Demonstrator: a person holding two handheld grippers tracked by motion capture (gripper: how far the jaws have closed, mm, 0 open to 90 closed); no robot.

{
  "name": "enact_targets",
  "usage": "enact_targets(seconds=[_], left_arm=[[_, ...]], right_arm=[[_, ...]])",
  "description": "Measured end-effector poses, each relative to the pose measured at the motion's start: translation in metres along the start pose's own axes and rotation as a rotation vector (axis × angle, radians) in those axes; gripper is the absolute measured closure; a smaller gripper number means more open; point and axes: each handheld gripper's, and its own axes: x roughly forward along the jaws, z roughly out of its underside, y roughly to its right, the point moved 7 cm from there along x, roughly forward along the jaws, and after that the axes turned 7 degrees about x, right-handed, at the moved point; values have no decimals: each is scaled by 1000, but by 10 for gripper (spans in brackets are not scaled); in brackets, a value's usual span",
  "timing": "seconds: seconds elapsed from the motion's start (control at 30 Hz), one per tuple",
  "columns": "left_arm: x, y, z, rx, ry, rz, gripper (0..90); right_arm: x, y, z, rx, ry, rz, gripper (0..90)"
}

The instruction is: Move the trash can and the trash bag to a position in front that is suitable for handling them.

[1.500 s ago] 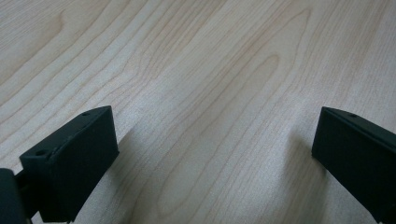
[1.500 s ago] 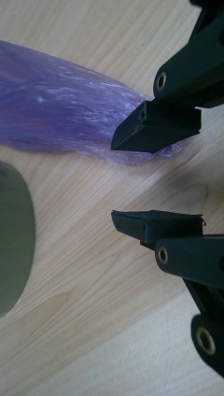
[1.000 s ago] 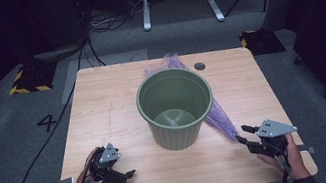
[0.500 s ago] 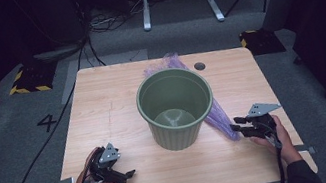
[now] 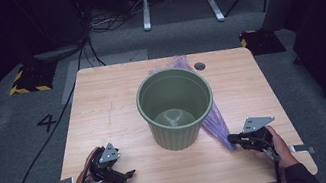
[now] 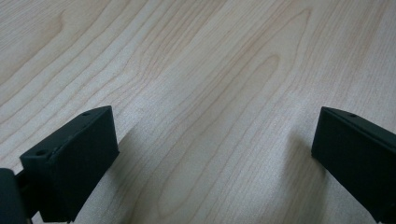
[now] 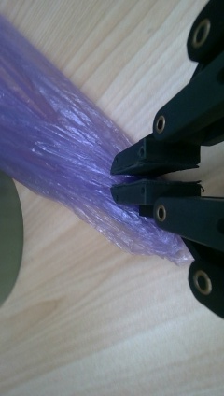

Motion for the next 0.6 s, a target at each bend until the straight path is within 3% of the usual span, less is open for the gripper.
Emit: enact_targets(seconds=[0.2, 0.3, 0.5, 0.6], left_arm=[[0, 0, 0, 0, 0, 0, 0], [0, 0, 0, 0, 0, 0, 0], [0, 0, 0, 1, 1, 0, 0], [0, 0, 0, 0, 0, 0, 0]], right_arm=[[4, -20, -2, -48, -6, -24, 828], [9, -38, -6, -88, -7, -59, 807], [15, -59, -10, -137, -10, -103, 779], [17, -72, -13, -166, -7, -117, 705]])
